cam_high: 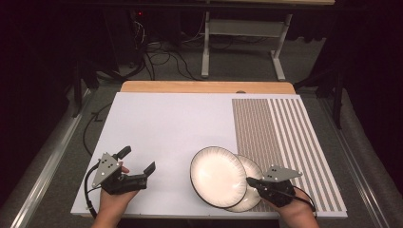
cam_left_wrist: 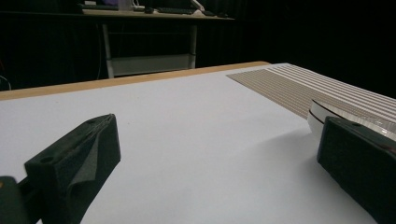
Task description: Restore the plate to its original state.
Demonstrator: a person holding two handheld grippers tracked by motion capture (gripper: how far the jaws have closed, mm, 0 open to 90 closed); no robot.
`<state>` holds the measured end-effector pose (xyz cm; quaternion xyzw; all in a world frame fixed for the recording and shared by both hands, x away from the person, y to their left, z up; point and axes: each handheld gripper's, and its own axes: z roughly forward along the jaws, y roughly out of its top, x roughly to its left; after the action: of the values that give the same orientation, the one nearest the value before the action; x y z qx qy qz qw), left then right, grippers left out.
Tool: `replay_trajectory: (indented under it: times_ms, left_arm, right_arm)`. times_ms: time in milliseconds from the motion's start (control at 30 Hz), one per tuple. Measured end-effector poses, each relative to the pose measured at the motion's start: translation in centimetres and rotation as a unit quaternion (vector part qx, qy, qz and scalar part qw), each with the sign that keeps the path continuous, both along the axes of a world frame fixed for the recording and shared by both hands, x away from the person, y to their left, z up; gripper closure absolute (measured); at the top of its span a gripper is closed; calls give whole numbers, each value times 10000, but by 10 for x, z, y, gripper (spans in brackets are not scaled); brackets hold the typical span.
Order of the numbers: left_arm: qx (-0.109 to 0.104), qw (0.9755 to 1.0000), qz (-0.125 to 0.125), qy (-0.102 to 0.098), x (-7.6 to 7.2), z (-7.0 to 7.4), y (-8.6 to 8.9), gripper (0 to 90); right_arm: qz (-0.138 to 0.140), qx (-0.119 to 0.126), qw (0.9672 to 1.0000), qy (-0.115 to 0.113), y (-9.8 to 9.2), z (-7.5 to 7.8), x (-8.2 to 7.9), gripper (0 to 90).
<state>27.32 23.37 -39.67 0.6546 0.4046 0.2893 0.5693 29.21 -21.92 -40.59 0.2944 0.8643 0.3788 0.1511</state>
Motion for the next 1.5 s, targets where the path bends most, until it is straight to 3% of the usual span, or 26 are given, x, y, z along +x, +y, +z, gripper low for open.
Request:
replay_trajectory:
  times_ms: [1500]
  left_arm:
    - [38, 9999, -101, 21, -1, 0, 0, 7]
  right_arm:
    - [-86, 47, 10000, -11, -5, 2, 1, 900]
